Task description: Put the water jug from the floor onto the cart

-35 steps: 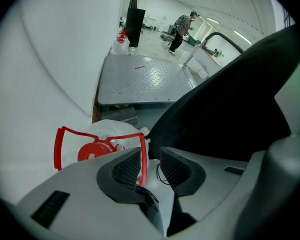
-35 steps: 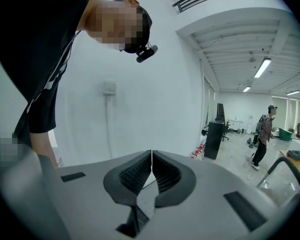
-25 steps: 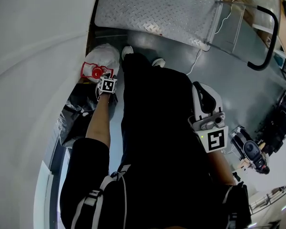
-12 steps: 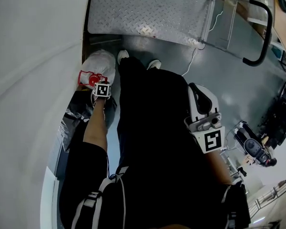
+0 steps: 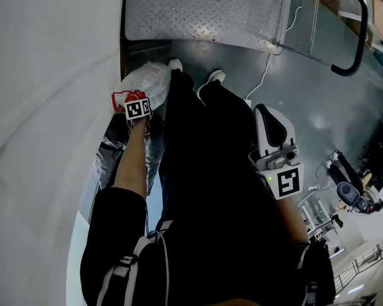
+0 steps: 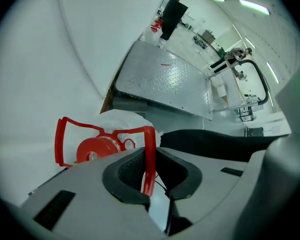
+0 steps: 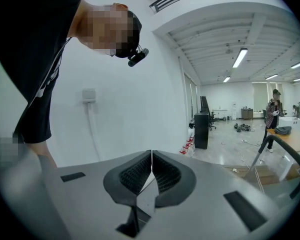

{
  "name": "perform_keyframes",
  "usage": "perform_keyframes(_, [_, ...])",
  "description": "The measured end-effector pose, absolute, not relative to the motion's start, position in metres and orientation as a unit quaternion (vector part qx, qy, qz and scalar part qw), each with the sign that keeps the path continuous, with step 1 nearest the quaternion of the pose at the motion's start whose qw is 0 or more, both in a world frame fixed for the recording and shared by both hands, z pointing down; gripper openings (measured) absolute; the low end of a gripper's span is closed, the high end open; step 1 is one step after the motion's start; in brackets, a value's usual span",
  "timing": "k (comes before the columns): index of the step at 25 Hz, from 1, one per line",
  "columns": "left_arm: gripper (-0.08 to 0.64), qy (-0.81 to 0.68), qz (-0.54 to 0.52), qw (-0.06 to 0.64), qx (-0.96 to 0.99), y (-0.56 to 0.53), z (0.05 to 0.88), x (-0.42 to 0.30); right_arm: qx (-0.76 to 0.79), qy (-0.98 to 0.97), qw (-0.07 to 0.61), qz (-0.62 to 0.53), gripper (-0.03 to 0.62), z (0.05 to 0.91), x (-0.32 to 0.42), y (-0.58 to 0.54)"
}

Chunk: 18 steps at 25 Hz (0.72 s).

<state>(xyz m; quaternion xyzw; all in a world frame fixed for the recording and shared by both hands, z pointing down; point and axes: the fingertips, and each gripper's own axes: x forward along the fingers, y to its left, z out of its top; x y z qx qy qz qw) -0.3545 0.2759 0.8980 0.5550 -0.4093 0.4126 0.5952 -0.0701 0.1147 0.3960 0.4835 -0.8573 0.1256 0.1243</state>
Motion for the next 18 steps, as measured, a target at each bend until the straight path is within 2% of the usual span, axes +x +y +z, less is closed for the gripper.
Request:
perform_keyframes(7, [0.058,-0.422,0.400,0.589,0.561,0.262,0.879,-0.357,0.506,-0.853,0.086,0.096,0.020,0.379,-0.065,0.110])
perform_keyframes(18, [0.060,-0.430,0.321,0.612,0.581,0.209,0.822,-0.341,0.579,-0.808,0.047,0.102,0.020,0.367,-0.029,0.107])
